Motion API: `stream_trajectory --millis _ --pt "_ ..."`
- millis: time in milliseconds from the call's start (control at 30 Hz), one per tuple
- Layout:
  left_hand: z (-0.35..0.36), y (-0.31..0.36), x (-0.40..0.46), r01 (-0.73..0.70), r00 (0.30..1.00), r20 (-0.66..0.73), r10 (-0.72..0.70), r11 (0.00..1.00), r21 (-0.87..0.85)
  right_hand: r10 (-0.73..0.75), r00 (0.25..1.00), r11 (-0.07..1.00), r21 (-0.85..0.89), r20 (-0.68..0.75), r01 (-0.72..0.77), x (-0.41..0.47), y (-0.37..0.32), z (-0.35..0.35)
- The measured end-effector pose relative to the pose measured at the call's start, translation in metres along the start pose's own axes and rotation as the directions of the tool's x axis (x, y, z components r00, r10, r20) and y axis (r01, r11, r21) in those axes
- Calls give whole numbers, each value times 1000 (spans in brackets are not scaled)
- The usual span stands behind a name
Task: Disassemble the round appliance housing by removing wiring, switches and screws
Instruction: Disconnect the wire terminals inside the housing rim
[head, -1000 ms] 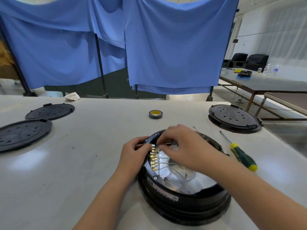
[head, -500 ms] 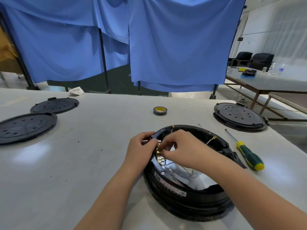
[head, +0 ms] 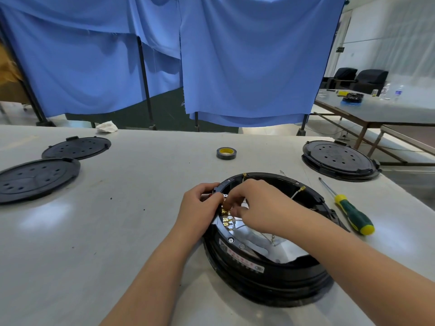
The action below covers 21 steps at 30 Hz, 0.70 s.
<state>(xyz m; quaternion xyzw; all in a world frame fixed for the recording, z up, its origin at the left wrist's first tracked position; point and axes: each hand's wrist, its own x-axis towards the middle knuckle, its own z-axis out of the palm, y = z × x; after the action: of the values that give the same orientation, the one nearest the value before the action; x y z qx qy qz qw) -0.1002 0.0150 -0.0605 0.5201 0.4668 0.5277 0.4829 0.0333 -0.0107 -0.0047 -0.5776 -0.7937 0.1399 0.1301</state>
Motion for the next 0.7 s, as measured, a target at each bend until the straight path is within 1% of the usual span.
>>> stream_trajectory --millis 200,400,533,700 --pt "-1 1 0 -12 1000 -11 12 1000 19 70 997 997 46 -26 -69 -2 -1 4" --pt "0 1 1 -12 1000 -17 13 999 35 -13 1000 1000 10 23 13 -2 0 -3" --pt "0 0 0 -3 1000 -28 4 1000 23 39 999 999 31 -30 -38 -6 0 2" --pt "0 1 1 8 1000 -28 -7 1000 19 46 998 999 16 -31 -45 -5 -3 2"
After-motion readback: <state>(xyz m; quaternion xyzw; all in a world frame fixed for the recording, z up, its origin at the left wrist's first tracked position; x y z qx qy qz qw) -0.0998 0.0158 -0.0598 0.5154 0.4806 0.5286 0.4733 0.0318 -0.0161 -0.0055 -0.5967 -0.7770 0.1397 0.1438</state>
